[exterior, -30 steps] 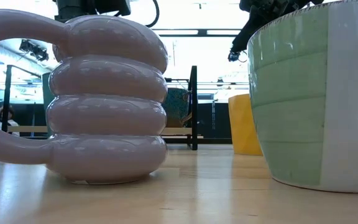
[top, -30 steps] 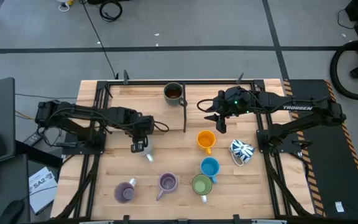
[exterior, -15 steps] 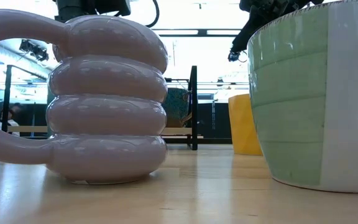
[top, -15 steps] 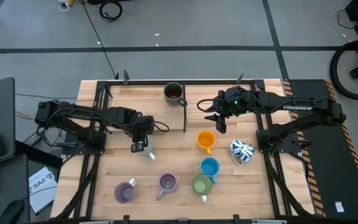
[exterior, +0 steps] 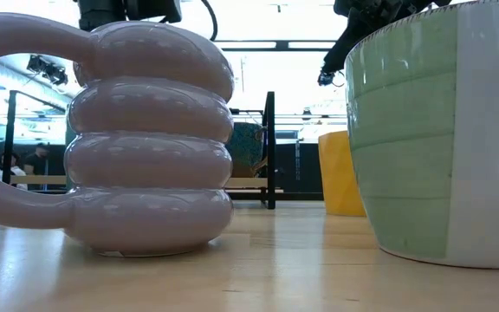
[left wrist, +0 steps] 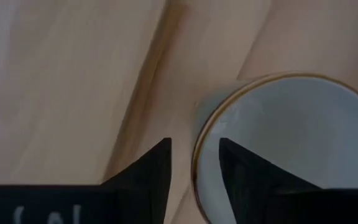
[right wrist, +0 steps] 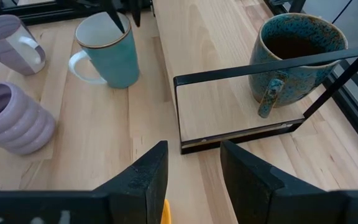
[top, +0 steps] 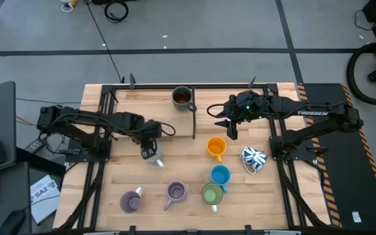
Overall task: Place coffee mugs
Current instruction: Put the light blue mug on the shelf
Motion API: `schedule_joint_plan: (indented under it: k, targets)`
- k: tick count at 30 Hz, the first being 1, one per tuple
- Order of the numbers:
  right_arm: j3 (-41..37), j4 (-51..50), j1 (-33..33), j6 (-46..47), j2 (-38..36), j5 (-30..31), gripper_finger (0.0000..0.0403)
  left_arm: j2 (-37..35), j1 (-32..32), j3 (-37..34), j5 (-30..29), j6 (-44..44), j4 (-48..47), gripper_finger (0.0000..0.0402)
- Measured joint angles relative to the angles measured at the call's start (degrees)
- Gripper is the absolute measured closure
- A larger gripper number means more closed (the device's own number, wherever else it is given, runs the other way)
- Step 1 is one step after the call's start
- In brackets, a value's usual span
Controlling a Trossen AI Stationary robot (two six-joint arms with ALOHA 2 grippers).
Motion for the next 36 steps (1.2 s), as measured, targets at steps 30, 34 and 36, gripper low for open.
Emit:
schedule_joint_plan:
  k: [30, 34, 36]
  targets:
    - [0.0, -0.02, -0.02, -0.17, 0.0, 0.35, 0.0249, 0.24, -0.17, -4.0, 1.17, -21.25, 0.13, 0.0345]
    - [0.0, -0.02, -0.02, -0.17, 0.0, 0.39, 0.025, 0.27, -0.15, -3.72, 1.04, -21.29, 0.27, 0.037]
    - [0.0, -0.02, -0.02, -0.17, 0.0, 0.4, 0.0249, 0.33, -0.16, -3.13, 0.81, -21.23, 0.26, 0.037]
